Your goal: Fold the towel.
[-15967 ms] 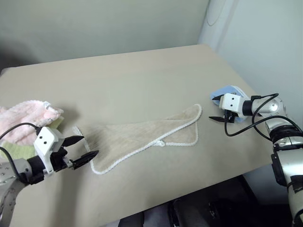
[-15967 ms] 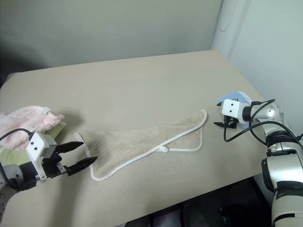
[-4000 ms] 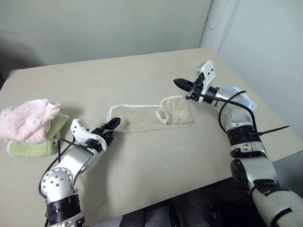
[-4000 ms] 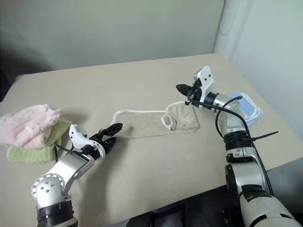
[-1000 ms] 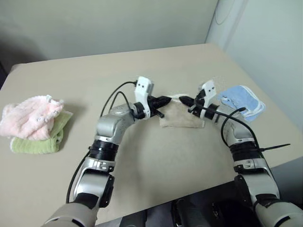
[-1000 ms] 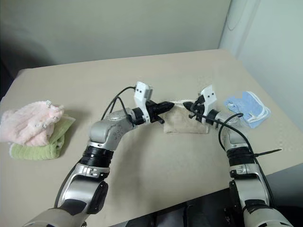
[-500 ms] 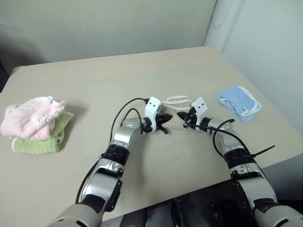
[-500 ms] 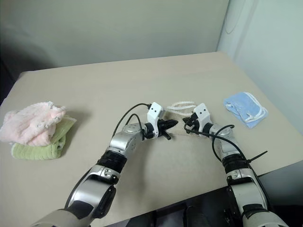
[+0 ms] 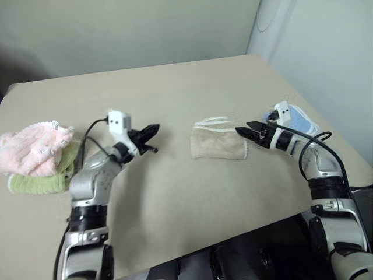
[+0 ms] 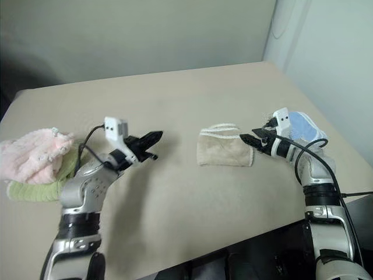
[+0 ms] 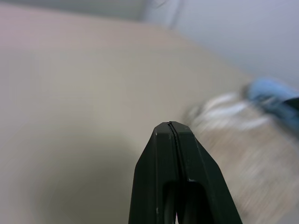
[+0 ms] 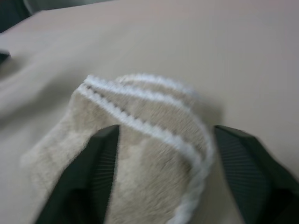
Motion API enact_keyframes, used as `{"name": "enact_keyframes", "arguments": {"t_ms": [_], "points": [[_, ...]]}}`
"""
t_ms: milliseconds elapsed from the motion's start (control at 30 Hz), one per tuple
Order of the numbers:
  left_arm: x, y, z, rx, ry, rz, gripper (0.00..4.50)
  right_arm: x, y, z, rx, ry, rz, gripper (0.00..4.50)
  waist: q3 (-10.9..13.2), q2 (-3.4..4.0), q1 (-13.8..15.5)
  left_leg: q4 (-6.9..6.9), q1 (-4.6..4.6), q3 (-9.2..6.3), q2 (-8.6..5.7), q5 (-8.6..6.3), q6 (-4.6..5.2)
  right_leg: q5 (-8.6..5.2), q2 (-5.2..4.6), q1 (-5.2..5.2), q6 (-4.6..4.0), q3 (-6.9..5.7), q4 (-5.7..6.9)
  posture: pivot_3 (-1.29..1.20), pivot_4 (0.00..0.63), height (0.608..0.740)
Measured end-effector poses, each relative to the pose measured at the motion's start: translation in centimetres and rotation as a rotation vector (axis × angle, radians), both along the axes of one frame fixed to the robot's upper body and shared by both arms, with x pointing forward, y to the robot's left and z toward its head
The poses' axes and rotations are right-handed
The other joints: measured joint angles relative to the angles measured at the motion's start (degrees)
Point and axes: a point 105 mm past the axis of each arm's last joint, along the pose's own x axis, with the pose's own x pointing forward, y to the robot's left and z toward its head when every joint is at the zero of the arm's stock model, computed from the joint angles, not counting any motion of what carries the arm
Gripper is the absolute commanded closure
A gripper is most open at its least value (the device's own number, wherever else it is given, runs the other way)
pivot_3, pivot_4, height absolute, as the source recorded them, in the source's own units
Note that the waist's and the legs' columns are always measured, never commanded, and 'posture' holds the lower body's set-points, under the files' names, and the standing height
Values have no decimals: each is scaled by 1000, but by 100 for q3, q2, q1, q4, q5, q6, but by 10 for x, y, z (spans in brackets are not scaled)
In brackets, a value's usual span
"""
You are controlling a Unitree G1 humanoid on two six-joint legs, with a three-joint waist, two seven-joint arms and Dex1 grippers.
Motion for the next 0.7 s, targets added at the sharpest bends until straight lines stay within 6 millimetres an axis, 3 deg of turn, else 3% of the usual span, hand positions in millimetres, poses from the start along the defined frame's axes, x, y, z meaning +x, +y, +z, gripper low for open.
{"name": "enact_keyframes", "arguments": {"t_ms": [167, 333, 467, 700], "points": [[-26, 27, -7, 8, 8, 73, 4500, 8, 9, -19, -36, 59, 17, 22, 0, 0, 15, -1, -1, -4, 0, -4, 7, -1, -1, -2, -5, -4, -1, 0, 150, 740], [-57, 25, -10, 18, 10, 46, 4500, 18, 21, -43, -105, 90, 29, 22, 0, 1, 11, -10, -8, -4, 0, -10, 17, -7, -2, -17, -18, -6, 12, 0, 150, 740], [-65, 23, -13, 31, 19, 56, 4500, 24, 33, -43, -123, 63, 60, 22, 0, 0, -10, -7, -2, -6, 1, -25, 44, -6, -1, -20, -32, -6, 35, 0, 150, 740], [-66, 17, -12, 15, 11, 70, 4500, 21, 39, -39, -93, 77, 111, 2306, 0, 0, -17, -1, -3, -5, 1, -23, 39, -18, -2, -22, -51, -8, 46, 0, 150, 740]]}}
